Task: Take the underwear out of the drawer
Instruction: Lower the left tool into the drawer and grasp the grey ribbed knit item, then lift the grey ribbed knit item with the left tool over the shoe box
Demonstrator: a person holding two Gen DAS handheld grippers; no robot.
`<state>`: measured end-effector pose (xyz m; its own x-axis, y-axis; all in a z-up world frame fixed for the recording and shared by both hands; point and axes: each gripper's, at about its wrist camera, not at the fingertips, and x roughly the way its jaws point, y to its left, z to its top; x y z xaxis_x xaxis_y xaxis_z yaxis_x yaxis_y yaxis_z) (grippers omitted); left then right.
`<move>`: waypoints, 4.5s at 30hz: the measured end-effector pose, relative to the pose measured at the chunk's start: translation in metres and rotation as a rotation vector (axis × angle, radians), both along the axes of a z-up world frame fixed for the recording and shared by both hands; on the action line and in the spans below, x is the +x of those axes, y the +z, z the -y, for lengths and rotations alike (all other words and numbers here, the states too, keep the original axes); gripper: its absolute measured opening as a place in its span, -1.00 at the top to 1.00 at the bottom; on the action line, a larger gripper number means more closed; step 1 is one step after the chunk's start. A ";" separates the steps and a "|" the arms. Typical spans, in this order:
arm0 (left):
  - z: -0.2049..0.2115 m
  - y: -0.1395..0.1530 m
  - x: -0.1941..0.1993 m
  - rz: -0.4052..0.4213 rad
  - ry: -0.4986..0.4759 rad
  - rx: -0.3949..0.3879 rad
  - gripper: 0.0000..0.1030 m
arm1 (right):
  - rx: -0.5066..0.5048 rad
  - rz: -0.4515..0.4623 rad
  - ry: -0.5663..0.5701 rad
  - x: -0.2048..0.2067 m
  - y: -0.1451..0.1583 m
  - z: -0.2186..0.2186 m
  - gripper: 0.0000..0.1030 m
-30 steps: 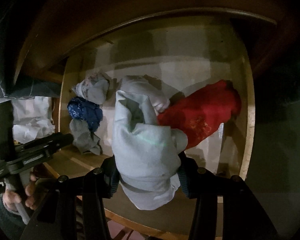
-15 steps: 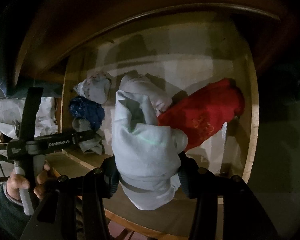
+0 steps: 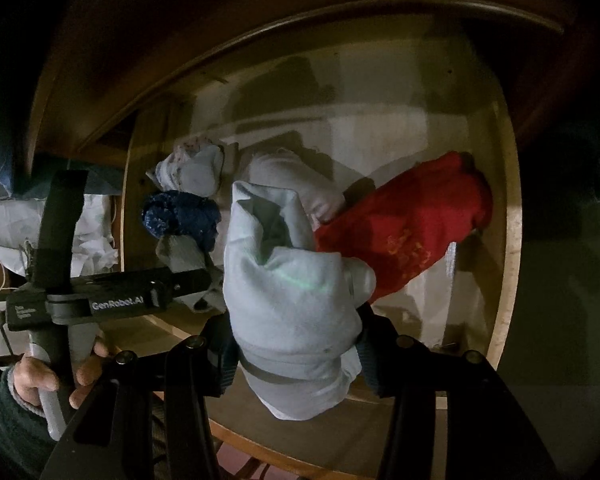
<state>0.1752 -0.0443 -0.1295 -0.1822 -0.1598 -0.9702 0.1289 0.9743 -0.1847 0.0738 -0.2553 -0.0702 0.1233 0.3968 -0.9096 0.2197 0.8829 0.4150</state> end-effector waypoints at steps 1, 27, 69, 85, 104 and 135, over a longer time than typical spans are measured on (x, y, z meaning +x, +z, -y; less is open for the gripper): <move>-0.005 0.006 0.001 0.022 0.005 0.025 -0.42 | 0.002 0.000 -0.002 0.000 0.000 0.001 0.09; -0.013 -0.035 0.019 -0.111 0.067 0.157 -0.33 | 0.005 -0.001 0.001 -0.001 -0.002 0.001 0.08; -0.042 0.110 -0.054 0.352 -0.065 -0.051 0.26 | -0.063 0.041 0.020 0.001 0.008 -0.007 0.08; -0.044 0.246 -0.091 0.740 -0.209 -0.153 0.26 | -0.085 0.053 0.020 -0.001 0.010 -0.008 0.08; 0.025 0.390 -0.002 0.966 -0.220 -0.243 0.26 | -0.145 0.126 0.020 -0.007 0.025 -0.007 0.08; 0.096 0.300 0.049 0.761 -0.124 -0.111 -0.03 | -0.150 0.131 0.026 -0.007 0.024 -0.006 0.08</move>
<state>0.2246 -0.1408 0.1702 0.5048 -0.2853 -0.8147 0.3662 0.9254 -0.0972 0.0670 -0.2495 -0.0458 0.2362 0.2626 -0.9355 0.1491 0.9416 0.3020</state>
